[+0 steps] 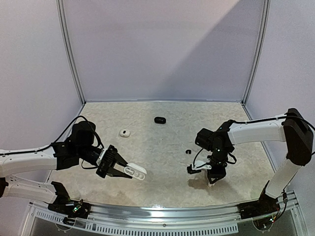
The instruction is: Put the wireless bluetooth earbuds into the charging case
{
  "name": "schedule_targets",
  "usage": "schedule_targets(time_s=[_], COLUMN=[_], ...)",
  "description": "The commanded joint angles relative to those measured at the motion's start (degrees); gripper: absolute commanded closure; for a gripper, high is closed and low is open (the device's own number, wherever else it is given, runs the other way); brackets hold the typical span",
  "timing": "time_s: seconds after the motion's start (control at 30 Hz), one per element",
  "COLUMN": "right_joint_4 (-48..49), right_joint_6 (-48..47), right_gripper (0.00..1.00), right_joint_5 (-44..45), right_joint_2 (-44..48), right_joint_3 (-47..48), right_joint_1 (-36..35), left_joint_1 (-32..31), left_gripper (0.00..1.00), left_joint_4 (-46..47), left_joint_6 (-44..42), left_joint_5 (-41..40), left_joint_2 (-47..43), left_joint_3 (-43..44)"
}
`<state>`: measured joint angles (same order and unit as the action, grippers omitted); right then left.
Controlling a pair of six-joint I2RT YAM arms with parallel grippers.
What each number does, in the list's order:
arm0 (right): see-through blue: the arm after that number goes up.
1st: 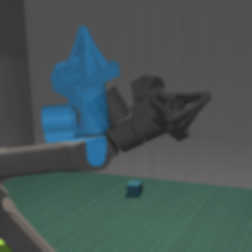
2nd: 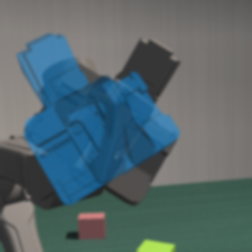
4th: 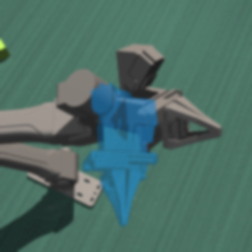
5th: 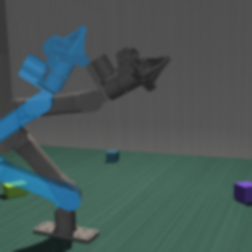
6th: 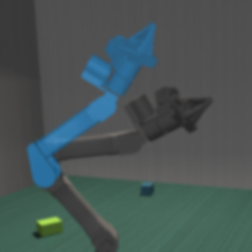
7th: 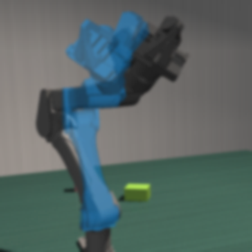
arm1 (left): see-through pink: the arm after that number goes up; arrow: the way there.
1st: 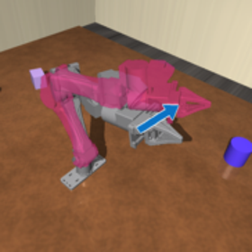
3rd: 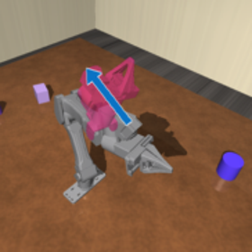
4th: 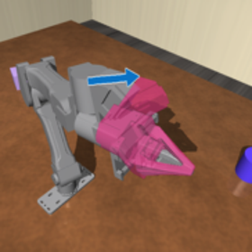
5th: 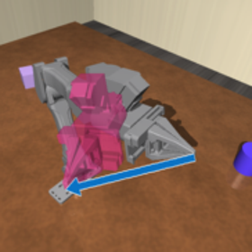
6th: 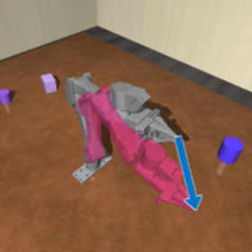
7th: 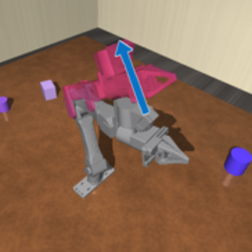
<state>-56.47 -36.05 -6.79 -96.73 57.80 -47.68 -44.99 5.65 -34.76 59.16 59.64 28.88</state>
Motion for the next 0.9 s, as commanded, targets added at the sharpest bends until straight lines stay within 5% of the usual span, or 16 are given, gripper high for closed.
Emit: schedule_targets(time_s=[0.0,0.17,0.43,0.7,0.87], right_joint_4=[-1.6,-1.4,-1.6,-2.8,6.1], right_joint_6=[-0.1,0.4,1.3,4.7,17.1], right_gripper=[0.70,0.76,1.00,1.00,1.00], right_joint_5=[-1.4,-2.2,-2.5,-2.8,5.2], right_joint_2=[-1.1,-1.4,-0.7,3.7,12.4], right_joint_3=[0.3,0.0,0.5,4.2,11.6], right_joint_1=[-1.1,-1.6,-2.3,-2.4,-0.3], left_joint_1=[-0.5,-0.5,-0.5,-0.5,-0.4], left_gripper=[1.00,1.00,1.00,1.00,1.00], left_joint_4=[-0.8,-1.2,-1.3,3.7,11.0], left_joint_6=[-1.0,-1.2,-1.2,7.1,17.6], left_joint_5=[-0.2,-0.4,-0.4,-3.3,-6.2], left_joint_2=[0.6,0.4,0.4,0.6,1.0], left_joint_3=[1.2,1.1,1.1,0.5,-0.9])
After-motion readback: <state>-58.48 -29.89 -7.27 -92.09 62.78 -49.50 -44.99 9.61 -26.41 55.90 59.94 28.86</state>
